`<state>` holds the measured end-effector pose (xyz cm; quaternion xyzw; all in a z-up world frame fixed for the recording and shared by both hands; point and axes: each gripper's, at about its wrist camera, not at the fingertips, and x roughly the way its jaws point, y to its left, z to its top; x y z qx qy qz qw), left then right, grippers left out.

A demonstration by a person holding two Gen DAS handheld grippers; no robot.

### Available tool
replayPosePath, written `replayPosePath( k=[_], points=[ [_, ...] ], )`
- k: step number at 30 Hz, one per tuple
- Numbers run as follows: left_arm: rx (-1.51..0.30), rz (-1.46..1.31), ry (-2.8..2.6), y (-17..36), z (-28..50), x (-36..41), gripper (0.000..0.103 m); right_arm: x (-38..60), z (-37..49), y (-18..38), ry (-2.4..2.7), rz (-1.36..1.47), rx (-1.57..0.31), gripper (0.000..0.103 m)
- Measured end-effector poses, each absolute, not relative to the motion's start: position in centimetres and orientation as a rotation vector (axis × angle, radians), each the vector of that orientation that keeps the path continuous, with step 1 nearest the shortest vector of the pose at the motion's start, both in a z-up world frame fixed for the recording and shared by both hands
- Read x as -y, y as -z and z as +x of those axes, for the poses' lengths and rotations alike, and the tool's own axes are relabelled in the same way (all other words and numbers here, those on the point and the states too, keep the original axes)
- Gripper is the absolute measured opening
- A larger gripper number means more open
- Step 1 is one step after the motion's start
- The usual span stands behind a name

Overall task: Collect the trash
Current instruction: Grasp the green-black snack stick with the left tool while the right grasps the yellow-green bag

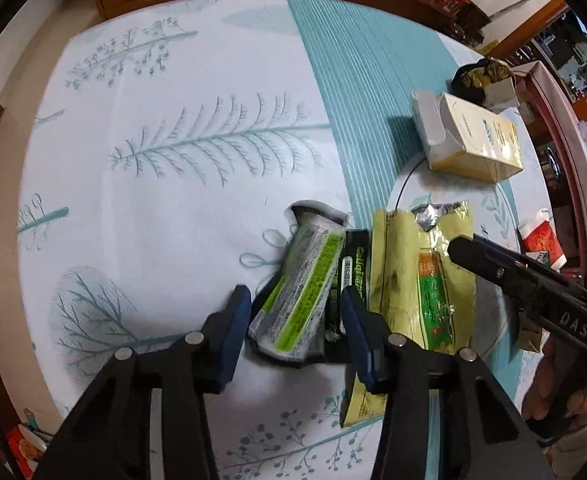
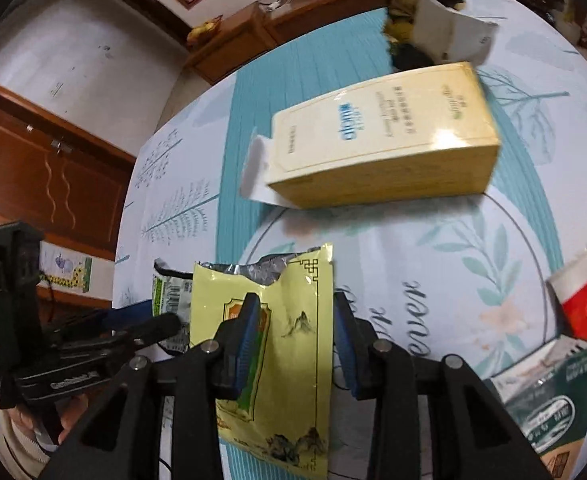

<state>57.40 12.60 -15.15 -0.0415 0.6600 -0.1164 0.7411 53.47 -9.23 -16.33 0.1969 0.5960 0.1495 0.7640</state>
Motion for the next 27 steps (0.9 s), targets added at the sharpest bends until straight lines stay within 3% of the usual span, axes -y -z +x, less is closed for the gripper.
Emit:
replayPosePath(
  k=[2,5,6,8,9,27],
  points=[
    [-1.451,-0.081,0.263,15.3,57.5,-12.0,0.043,8.7,53.5,16.3,-0.344,0.411,-1.297,0.036],
    [-1.448,-0.065,0.269,15.3,57.4,-11.3,0.033,7.7,53.7,16.6,-0.394,0.398,-1.335,0.016],
    [-1.45,-0.057,0.27,15.3,57.4,-11.1,0.021,7.2,53.6,16.8,-0.414,0.387,-1.345,0.011],
    [-1.458,-0.047,0.275,15.2,57.0,-10.7,0.018,6.6,53.6,16.7,-0.433,0.363,-1.344,0.005],
    [-1.455,-0.042,0.271,15.2,56.9,-10.5,0.012,6.2,53.3,16.4,-0.443,0.339,-1.335,0.004],
    [-1.306,-0.091,0.218,6.2,45.0,-10.7,0.01,10.8,41.2,7.3,-0.356,0.287,-1.1,0.002]
  ],
)
